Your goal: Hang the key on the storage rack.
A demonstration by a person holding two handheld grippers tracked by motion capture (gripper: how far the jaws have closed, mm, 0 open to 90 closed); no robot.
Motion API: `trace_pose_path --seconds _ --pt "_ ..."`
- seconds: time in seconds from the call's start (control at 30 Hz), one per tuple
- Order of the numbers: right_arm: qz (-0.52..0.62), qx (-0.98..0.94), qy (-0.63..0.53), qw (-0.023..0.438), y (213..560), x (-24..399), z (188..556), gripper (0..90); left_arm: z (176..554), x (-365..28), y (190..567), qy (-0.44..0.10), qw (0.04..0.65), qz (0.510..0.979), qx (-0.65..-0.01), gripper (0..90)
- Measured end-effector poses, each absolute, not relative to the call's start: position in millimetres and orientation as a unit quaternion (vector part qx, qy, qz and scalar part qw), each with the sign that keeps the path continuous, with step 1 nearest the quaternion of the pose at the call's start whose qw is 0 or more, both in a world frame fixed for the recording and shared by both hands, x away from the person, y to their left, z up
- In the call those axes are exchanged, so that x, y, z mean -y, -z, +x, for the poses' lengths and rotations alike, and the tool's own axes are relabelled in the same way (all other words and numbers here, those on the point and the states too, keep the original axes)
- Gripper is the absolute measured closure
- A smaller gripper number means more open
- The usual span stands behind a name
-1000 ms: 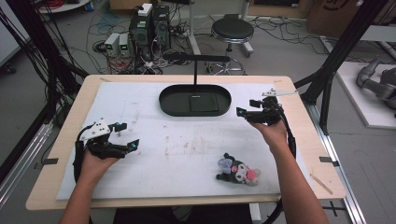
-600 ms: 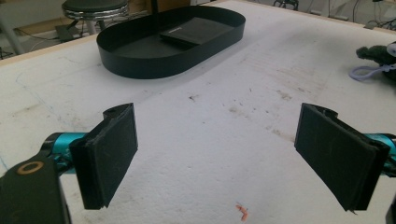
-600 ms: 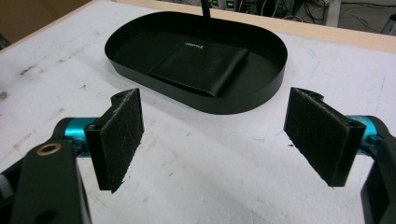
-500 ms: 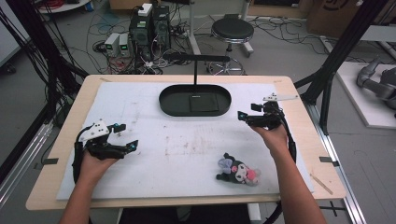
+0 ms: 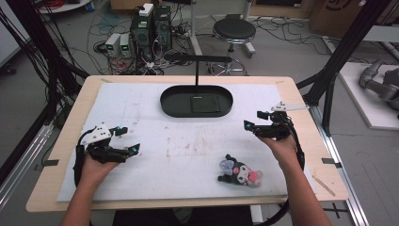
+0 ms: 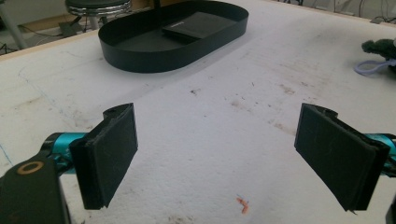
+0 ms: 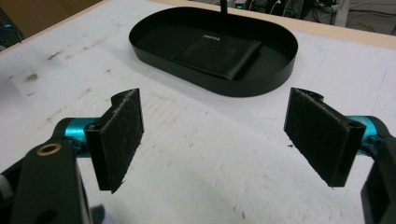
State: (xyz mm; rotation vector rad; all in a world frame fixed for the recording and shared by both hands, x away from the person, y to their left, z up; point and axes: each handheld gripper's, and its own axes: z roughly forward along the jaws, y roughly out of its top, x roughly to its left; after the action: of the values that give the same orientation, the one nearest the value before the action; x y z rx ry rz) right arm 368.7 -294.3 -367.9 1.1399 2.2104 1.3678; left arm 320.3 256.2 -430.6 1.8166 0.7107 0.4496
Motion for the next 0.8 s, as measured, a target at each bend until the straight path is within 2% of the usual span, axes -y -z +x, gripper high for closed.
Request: trace_pose_path --seconds 0.37,0.8 --pt "0.366 -0.796 -0.46 0.144 387 291 333 20.4 319 -255 436 -0.185 0.532 0.768 -0.305 13.3" --pt "0.282 -0.852 -0.433 0.081 405 273 288 19.6 317 -255 437 -0.195 0.527 0.769 -0.305 13.3"
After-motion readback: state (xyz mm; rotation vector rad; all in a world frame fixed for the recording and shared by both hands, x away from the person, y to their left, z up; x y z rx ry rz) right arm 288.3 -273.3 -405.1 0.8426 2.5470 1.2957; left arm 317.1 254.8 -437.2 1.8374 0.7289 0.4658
